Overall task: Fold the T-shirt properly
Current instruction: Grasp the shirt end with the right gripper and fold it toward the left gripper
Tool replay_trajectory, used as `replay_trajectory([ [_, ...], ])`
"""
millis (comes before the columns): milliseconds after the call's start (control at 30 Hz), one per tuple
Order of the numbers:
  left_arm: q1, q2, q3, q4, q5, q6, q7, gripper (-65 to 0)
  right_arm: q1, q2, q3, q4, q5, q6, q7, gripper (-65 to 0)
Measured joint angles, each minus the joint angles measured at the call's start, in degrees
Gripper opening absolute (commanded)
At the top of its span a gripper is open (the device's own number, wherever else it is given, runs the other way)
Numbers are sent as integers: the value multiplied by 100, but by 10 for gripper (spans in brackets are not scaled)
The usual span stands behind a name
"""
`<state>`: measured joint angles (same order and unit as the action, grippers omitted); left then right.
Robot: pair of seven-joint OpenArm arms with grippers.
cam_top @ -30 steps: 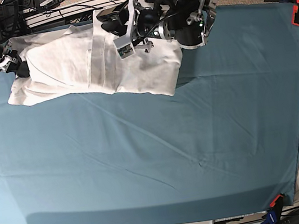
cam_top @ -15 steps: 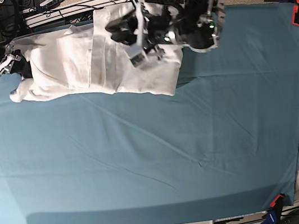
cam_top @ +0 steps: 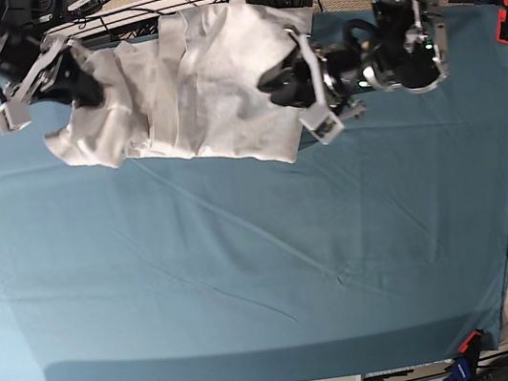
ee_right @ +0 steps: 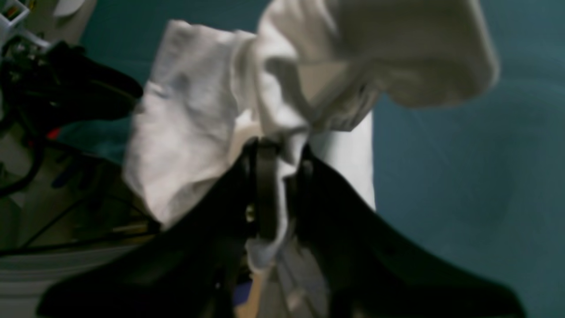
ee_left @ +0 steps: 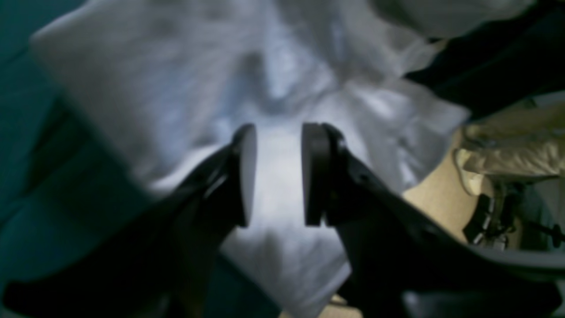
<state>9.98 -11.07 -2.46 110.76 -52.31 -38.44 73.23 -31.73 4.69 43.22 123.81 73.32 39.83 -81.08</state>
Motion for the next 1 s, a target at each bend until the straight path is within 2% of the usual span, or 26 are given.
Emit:
replay_trajectory([
  [167, 2, -264, -363, 2, -170, -2, 2, -461, -79, -535, -33, 730, -11, 7, 127, -650],
  [300, 0, -404, -479, 2, -197, -2, 2, -461, -79, -758, -647, 796, -846, 7, 573, -650],
  [500, 0, -483, -507, 2, -201, -2, 2, -461, -35, -807, -2090, 789, -2260, -4, 1394, -650],
  [700, 0, -485, -507, 2, -201, -2, 2, -461, -37, -804, -3014, 789, -3506, -35, 1928, -650],
  [800, 0, -483, -507, 2, -201, -2, 2, -461, -35, -807, -3318, 713, -3810, -35, 2146, -650],
  [900, -2, -483, -507, 2, -203, -2, 2, -461, -42, -944, -3528, 627, -3912, -37, 2129, -650],
  [1000, 0, -485, -507, 2, -199, -2, 2, -461, 0, -949, -3709, 627, -4087, -20, 2153, -650],
])
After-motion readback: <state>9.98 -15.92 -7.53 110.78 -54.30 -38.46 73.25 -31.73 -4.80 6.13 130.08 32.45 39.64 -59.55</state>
